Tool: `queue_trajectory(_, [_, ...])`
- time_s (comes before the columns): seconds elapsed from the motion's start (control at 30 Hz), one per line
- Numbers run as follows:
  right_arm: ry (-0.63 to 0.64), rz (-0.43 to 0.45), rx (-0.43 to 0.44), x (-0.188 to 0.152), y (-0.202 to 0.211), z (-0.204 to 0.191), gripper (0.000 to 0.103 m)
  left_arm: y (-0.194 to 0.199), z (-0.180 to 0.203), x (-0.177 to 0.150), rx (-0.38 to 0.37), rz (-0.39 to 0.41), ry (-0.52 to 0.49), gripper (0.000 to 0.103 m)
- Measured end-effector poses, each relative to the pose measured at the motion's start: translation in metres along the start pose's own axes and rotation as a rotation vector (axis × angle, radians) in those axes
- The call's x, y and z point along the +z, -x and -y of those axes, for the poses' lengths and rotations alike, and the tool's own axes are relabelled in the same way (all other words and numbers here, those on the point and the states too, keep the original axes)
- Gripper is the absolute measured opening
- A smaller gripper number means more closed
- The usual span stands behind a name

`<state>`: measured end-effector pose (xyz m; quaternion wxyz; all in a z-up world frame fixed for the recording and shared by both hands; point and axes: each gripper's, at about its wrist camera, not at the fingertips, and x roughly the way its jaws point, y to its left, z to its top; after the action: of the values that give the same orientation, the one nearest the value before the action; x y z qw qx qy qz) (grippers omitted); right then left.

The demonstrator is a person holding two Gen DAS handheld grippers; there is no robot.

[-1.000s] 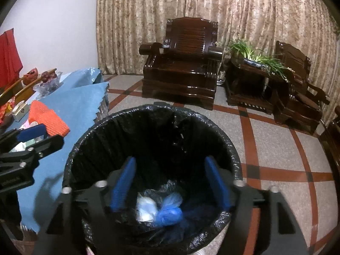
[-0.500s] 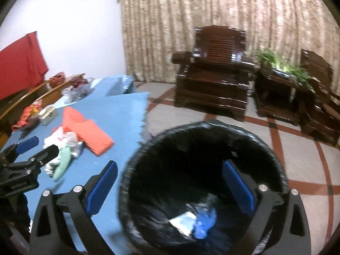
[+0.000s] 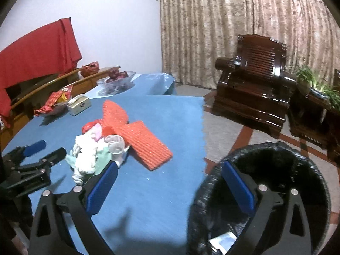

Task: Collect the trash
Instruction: 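Move the left gripper back to the pile and grasp the white tissues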

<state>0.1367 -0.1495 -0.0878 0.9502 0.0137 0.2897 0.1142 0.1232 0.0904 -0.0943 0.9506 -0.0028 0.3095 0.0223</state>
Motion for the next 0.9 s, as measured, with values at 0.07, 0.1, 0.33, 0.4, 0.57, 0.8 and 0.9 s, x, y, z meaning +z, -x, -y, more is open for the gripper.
queue_trajectory(0.07, [0.005,-0.007,0.007,0.000,-0.009,-0.004,0.093,-0.004,0.001,-0.005,-0.001,-0.003,0.000,0.075])
queue_trajectory(0.1, [0.008,-0.011,0.009,0.000,-0.013,-0.006,0.091,-0.008,0.002,-0.006,-0.001,-0.006,-0.003,0.073])
queue_trajectory(0.33, [0.016,-0.037,0.018,0.000,-0.035,-0.010,0.087,-0.043,0.010,-0.011,-0.004,-0.045,-0.003,0.061])
queue_trajectory(0.4, [0.015,-0.045,0.020,0.000,-0.041,-0.010,0.087,-0.052,0.014,-0.012,-0.003,-0.061,-0.007,0.059])
queue_trajectory(0.57, [0.023,-0.065,0.028,-0.003,-0.052,-0.015,0.087,-0.065,0.018,-0.019,-0.023,-0.102,-0.001,0.033])
queue_trajectory(0.8, [0.039,-0.072,0.046,-0.003,-0.058,-0.024,0.087,-0.056,0.013,-0.018,-0.068,-0.075,0.018,0.015])
queue_trajectory(0.9, [0.046,-0.069,0.051,-0.002,-0.057,-0.026,0.087,-0.050,0.008,-0.017,-0.081,-0.067,0.035,0.013])
